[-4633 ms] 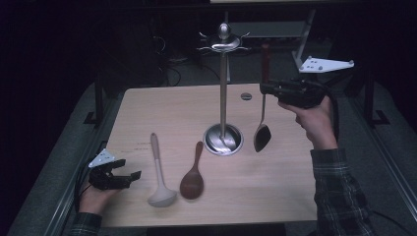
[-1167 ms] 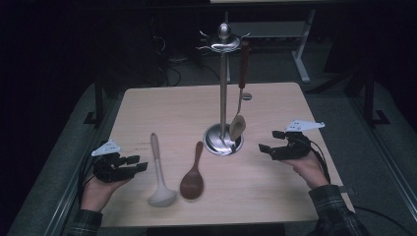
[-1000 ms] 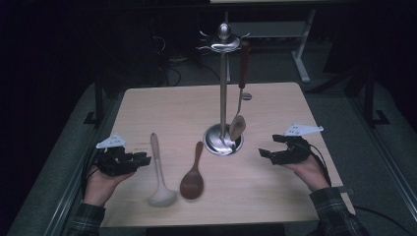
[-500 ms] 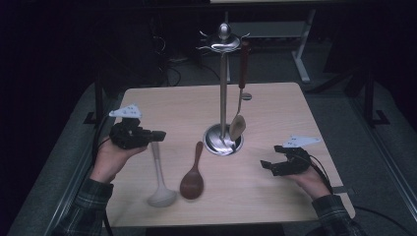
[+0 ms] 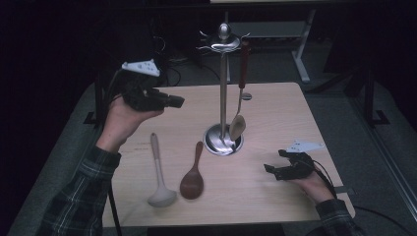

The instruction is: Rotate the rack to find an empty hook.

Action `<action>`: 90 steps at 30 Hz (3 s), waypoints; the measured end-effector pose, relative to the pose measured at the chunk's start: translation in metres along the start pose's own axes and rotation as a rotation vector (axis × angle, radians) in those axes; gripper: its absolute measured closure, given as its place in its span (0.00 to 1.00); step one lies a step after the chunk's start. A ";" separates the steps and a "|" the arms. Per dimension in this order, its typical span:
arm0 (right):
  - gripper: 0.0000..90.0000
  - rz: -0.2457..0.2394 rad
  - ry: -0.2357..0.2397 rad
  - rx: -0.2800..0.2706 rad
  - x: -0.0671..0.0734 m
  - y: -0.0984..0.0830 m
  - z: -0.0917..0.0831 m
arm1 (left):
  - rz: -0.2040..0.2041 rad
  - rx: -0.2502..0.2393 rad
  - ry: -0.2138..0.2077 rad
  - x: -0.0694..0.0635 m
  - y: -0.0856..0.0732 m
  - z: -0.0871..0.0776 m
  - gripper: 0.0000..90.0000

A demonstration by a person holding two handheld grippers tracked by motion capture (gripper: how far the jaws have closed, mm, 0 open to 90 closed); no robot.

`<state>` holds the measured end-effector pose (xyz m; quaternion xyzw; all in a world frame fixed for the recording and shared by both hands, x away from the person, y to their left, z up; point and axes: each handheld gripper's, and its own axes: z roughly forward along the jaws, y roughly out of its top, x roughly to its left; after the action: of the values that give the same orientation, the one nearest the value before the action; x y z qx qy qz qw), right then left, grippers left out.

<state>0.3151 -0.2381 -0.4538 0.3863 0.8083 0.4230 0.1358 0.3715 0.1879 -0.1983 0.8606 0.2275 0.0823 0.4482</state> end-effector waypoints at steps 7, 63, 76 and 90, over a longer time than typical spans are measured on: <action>0.16 -0.011 -0.004 0.010 0.001 -0.001 0.003 | 0.029 -0.039 -0.009 -0.001 0.048 -0.006 1.00; 0.16 0.017 -0.029 -0.005 0.001 -0.002 0.001 | -0.005 -0.088 0.027 0.016 0.113 -0.021 1.00; 0.16 0.007 -0.033 -0.006 -0.001 -0.003 0.000 | 0.038 -0.042 -0.031 -0.006 0.119 0.004 1.00; 0.16 0.013 -0.029 0.003 0.001 -0.003 0.001 | 0.035 -0.022 0.028 0.001 0.118 0.005 1.00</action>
<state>0.3135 -0.2381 -0.4567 0.3980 0.8044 0.4168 0.1443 0.4118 0.1268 -0.1063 0.8582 0.2175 0.1047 0.4531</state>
